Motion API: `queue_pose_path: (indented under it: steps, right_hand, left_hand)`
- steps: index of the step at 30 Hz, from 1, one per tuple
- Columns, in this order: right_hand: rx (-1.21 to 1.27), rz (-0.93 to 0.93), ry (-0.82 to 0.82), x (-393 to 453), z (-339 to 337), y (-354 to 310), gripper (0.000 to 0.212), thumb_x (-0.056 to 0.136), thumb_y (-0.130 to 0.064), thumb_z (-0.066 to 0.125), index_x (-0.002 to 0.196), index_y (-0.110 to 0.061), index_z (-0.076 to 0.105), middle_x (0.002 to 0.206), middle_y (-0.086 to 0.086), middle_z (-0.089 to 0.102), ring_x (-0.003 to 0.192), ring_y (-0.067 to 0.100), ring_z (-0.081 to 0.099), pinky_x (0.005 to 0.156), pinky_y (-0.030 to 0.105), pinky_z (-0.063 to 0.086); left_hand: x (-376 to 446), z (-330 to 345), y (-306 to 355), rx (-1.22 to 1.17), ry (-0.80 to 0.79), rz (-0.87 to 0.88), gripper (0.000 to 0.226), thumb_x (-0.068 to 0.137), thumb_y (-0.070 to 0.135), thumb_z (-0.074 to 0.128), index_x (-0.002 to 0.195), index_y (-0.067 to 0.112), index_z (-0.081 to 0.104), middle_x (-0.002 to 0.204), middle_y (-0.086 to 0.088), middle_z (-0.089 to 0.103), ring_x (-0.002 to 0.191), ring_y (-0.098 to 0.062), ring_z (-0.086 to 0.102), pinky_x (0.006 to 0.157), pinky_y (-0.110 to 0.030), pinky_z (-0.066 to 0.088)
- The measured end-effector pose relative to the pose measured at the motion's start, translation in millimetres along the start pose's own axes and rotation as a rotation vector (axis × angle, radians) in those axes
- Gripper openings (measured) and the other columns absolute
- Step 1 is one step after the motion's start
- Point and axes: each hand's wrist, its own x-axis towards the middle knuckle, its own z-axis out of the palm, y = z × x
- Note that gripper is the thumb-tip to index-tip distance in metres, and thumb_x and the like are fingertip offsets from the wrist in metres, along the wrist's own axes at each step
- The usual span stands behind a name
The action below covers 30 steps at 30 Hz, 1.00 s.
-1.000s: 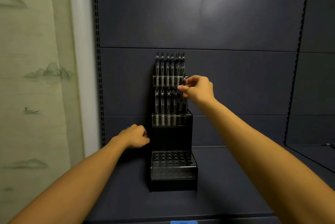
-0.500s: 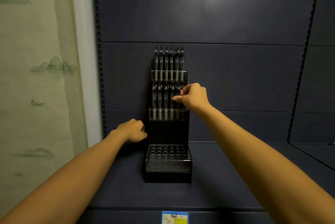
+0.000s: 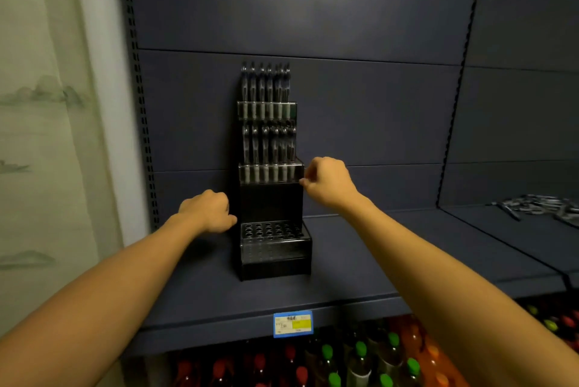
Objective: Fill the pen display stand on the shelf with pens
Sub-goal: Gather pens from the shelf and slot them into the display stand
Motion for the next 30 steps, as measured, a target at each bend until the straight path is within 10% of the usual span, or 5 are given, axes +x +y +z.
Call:
queue_pose_path:
  steps: [26, 30]
  right_hand:
    - [-0.434, 0.339, -0.144, -131, -143, 173, 0.027, 0.088, -0.011, 0.059, 0.111, 0.003, 0.062, 0.107, 0.026, 0.066, 0.085, 0.041, 0.064, 0.058, 0.043, 0.040]
    - [-0.475, 0.373, -0.172, -140, -169, 226, 0.008, 0.088, -0.010, 0.057, 0.086, -0.006, 0.051, 0.083, 0.017, 0.056, 0.072, 0.036, 0.055, 0.056, 0.039, 0.035]
  left_hand:
    - [-3, 5, 281, -0.100, 0.040, 0.606, 0.024, 0.090, 0.041, 0.053, 0.079, 0.021, 0.059, 0.083, 0.001, 0.062, 0.075, -0.020, 0.061, 0.062, -0.030, 0.044]
    - [14, 18, 349, -0.113, 0.034, 0.654, 0.017, 0.091, 0.042, 0.052, 0.088, 0.026, 0.058, 0.090, 0.004, 0.061, 0.080, -0.019, 0.060, 0.071, -0.036, 0.052]
